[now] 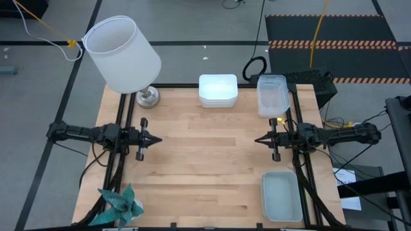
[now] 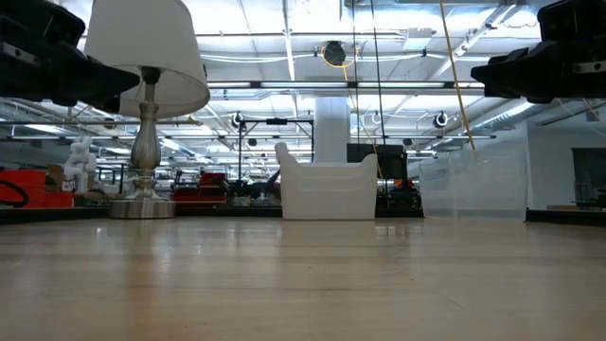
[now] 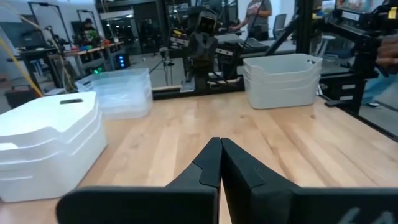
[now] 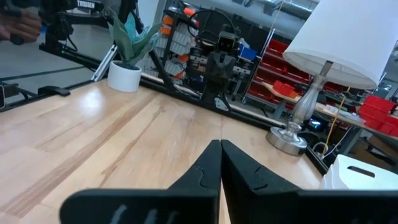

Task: Stack baskets by color
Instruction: Return to Home Position

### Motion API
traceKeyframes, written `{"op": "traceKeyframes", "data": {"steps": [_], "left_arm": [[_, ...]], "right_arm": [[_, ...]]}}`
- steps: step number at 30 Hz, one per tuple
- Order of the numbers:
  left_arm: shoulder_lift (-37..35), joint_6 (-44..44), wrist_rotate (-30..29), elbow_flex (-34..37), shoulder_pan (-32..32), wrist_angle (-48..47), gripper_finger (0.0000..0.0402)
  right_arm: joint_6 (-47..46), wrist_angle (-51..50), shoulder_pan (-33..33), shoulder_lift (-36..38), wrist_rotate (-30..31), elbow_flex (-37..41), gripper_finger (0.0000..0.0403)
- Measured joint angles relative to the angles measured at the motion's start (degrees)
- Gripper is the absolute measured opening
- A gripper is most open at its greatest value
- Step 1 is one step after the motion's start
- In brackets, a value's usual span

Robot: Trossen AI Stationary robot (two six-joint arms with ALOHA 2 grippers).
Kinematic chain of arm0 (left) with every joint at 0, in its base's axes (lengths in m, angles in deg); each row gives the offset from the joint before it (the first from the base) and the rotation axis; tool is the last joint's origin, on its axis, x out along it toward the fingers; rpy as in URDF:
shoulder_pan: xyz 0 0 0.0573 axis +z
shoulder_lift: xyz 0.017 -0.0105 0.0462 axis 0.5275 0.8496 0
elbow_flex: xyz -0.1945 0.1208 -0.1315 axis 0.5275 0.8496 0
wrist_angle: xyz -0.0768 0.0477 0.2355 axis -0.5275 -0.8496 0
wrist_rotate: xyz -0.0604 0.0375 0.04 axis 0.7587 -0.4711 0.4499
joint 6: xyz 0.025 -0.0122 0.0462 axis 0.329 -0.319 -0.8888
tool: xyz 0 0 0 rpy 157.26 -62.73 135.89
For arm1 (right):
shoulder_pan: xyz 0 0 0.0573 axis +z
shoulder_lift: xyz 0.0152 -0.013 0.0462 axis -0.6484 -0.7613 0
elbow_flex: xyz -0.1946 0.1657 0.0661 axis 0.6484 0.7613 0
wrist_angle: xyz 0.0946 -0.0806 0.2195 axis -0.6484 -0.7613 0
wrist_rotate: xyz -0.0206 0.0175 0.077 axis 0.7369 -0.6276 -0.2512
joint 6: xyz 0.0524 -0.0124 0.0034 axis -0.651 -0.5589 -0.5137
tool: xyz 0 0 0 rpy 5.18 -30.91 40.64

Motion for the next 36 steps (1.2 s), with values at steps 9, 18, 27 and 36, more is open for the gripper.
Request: {"op": "traceKeyframes", "data": {"steps": [9, 18, 27, 36], "left_arm": [[-0.60, 0.17, -0.02, 0.00, 1.21, -1.27, 0.0007], [-0.60, 0.19, -0.18, 0.00, 1.21, -1.06, 0.0008], [-0.60, 0.64, -0.49, -0.02, 1.21, -2.16, 0.0006], [-1.44, -0.21, -0.44, 0.22, 1.21, -2.04, 0.0003]], "right_arm": [[-1.68, -6.37, 0.00, 6.20, -0.04, 0.00, 0.0000], [-1.53, -11.47, 0.00, 12.45, -0.04, 0.00, 0.0000], [-1.02, -13.94, 0.00, 13.61, 0.38, 0.00, 0.0000], [-0.25, -14.05, 0.00, 13.61, 1.33, 0.00, 0.0000]]}}
